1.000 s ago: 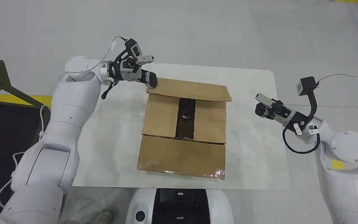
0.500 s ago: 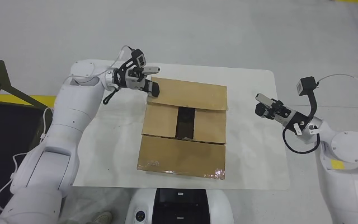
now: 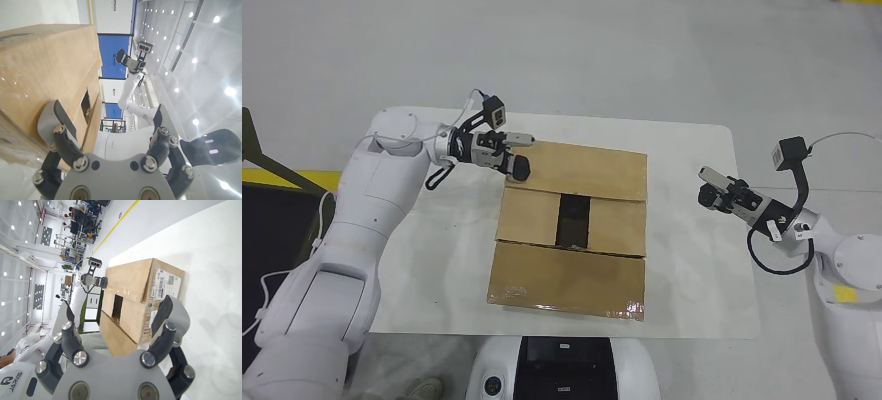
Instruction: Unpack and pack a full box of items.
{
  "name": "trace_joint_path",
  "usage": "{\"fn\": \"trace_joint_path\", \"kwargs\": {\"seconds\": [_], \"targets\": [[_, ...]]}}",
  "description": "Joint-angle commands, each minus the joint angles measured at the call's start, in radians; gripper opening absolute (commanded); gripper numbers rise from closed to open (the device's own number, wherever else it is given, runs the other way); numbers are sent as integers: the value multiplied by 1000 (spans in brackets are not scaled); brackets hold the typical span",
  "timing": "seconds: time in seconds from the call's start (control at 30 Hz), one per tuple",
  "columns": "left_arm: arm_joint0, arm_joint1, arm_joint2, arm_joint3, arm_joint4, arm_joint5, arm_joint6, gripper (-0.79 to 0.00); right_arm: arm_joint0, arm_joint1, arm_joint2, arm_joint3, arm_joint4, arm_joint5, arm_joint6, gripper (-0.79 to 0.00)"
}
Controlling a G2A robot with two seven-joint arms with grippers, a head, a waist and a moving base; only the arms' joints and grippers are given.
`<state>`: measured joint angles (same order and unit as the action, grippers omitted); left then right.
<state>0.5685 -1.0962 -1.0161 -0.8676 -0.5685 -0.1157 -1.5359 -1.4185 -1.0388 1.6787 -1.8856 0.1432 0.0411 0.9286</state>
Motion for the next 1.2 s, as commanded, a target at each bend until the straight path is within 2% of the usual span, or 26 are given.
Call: {"fn": "trace_joint_path", "kwargs": {"seconds": [0.0,0.93,1.17], "targets": [[-1,0,2,-2,-2,1,0,0,0,0,0,0,0,0,0,0],[-1,0,2,-2,-2,1,0,0,-6,1,-3,-8,-5,2,-11,0],[-1,0,2,-2,-2,1,0,0,-27,11,30,-24,33,54,65,0]]}}
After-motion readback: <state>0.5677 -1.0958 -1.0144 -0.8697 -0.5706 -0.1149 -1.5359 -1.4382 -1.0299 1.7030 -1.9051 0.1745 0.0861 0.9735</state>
